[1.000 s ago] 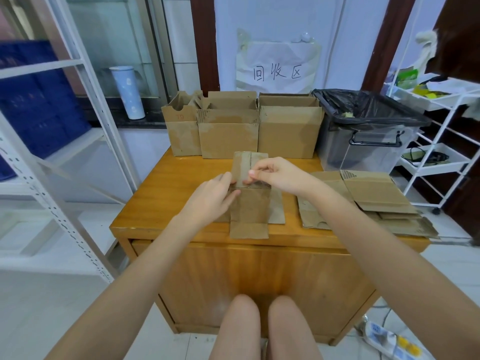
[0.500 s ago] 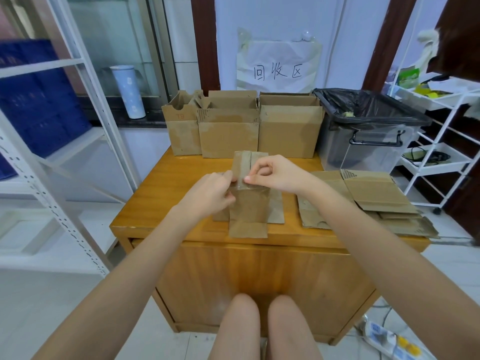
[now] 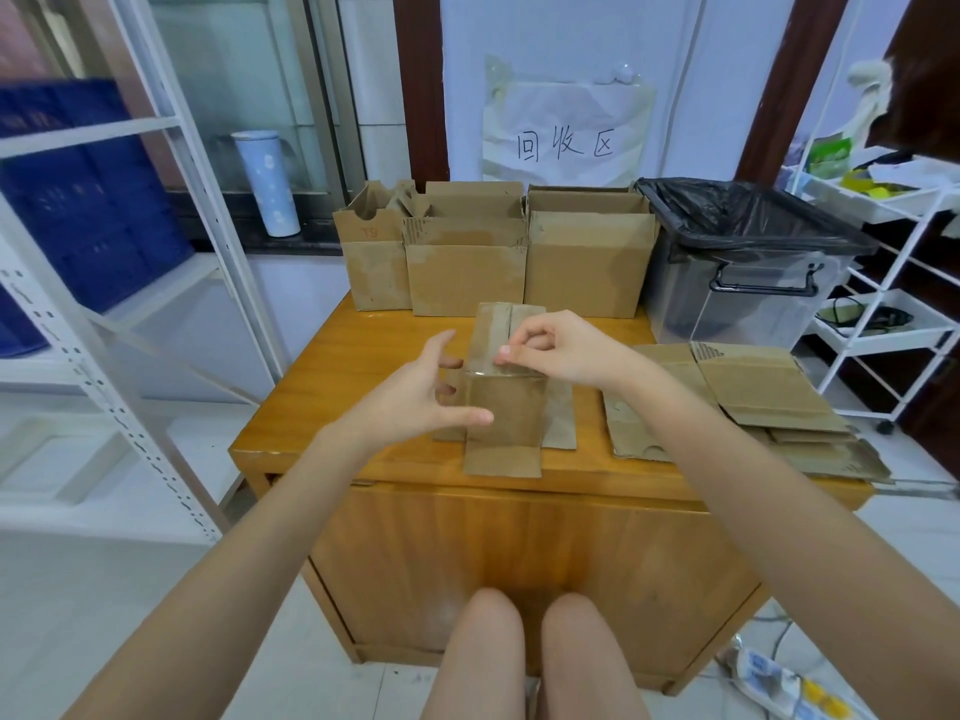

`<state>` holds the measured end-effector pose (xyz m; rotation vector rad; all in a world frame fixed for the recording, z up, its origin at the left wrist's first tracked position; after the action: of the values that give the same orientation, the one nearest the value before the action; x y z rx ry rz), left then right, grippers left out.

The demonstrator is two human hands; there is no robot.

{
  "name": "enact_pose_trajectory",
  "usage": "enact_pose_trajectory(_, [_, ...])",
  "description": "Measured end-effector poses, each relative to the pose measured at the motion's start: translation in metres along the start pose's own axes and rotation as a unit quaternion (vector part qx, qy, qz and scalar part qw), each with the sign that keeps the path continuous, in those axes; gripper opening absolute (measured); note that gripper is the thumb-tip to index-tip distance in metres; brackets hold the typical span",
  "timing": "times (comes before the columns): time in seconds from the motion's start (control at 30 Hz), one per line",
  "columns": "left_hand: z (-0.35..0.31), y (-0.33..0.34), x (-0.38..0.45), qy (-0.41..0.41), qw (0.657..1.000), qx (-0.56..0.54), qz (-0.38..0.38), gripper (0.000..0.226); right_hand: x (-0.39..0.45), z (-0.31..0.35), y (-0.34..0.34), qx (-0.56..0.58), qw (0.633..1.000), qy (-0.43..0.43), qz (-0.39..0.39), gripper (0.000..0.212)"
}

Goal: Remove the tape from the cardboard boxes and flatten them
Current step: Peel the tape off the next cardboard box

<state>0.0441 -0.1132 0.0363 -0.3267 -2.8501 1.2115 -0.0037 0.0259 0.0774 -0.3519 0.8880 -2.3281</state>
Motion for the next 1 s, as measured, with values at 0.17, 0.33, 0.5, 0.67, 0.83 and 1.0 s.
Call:
enact_pose_trajectory(0.17, [0.022, 0.012, 0.002, -0.021, 0.987, 0.092, -0.13, 0.062, -0.001, -0.001, 0.001, 0.011, 1.0, 0.003, 0.003, 0.029])
enact_pose_trajectory(0.33, [0.018, 0.012, -0.003, 0.044, 0.958, 0.205, -0.196, 0.017, -0.002, -0.004, 0.001, 0.016, 1.0, 0.008, 0.004, 0.029])
enact_pose_trajectory(0.5, [0.001, 0.005, -0.006, 0.149, 0.898, 0.354, -0.216, 0.017, -0.001, -0.004, 0.001, 0.016, 1.0, 0.015, 0.009, 0.029])
enact_pose_trajectory(0.67, [-0.024, 0.0, -0.004, 0.213, 0.847, 0.459, -0.163, 0.019, 0.0, -0.005, 0.0, 0.017, 0.999, 0.024, 0.015, 0.029])
enact_pose_trajectory(0.83, [-0.041, -0.002, -0.005, 0.231, 0.781, 0.568, -0.119, 0.029, 0.001, -0.004, 0.003, 0.018, 0.999, 0.025, 0.026, 0.031])
enact_pose_trajectory(1.0, [-0.04, -0.012, -0.005, 0.238, 0.745, 0.61, -0.124, 0.027, 0.002, -0.006, 0.003, 0.03, 0.998, 0.038, 0.032, 0.029])
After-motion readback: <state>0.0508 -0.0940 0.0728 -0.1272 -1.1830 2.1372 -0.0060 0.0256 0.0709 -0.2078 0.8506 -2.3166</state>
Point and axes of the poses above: each hand's wrist, its own x-axis towards the middle knuckle, its own y-axis out of the palm, z = x × y, the point moved 9 cm from there along x, towards the middle knuckle, and after that the axes turned 6 degrees about z, right-handed, at the moved point
